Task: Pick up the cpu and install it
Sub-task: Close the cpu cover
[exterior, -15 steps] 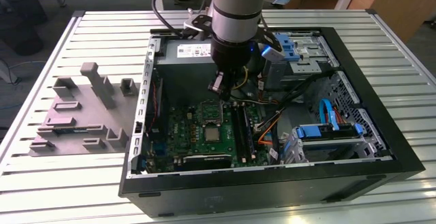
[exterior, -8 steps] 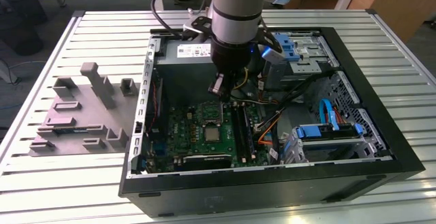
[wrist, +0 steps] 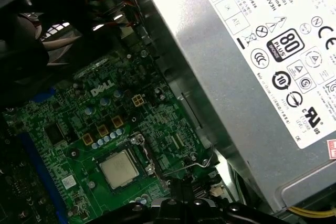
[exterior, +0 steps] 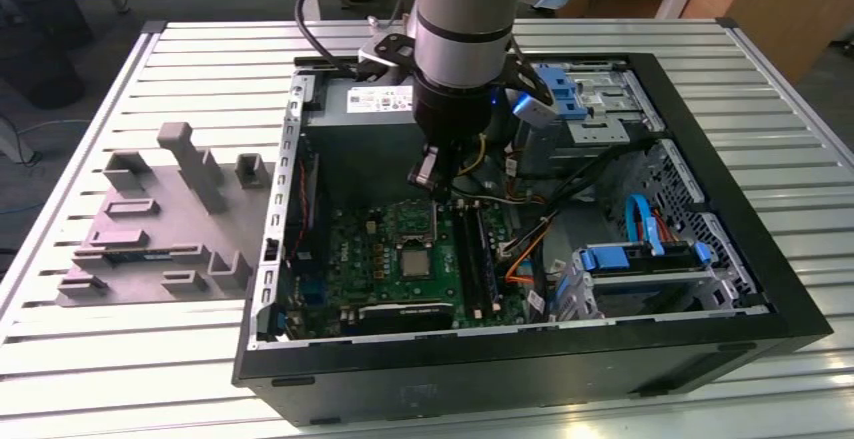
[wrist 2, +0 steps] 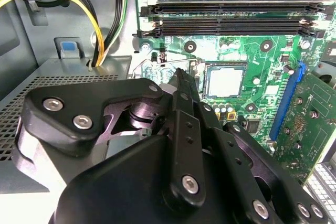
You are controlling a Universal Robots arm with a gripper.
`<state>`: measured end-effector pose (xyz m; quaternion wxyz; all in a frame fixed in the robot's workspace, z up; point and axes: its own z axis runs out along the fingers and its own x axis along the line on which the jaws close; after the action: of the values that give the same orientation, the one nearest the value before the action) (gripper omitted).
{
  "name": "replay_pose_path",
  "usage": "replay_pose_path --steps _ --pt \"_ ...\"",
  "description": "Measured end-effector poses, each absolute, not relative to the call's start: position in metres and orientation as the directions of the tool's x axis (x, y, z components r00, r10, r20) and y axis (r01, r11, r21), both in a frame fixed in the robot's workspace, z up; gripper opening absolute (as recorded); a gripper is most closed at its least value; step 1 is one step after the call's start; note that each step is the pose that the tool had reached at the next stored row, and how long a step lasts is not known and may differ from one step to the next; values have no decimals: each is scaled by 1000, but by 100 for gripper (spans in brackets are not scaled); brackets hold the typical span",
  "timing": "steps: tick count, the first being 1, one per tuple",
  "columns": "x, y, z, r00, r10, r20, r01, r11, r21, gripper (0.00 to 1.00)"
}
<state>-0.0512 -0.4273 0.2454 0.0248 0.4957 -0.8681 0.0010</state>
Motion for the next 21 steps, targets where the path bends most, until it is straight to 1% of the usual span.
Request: replay_pose_path --steps 8,21 --pt "-51 -431 245 -507 -861 44 -861 509 23 11" --pt "-51 -444 245 -507 -861 44 -861 509 23 11"
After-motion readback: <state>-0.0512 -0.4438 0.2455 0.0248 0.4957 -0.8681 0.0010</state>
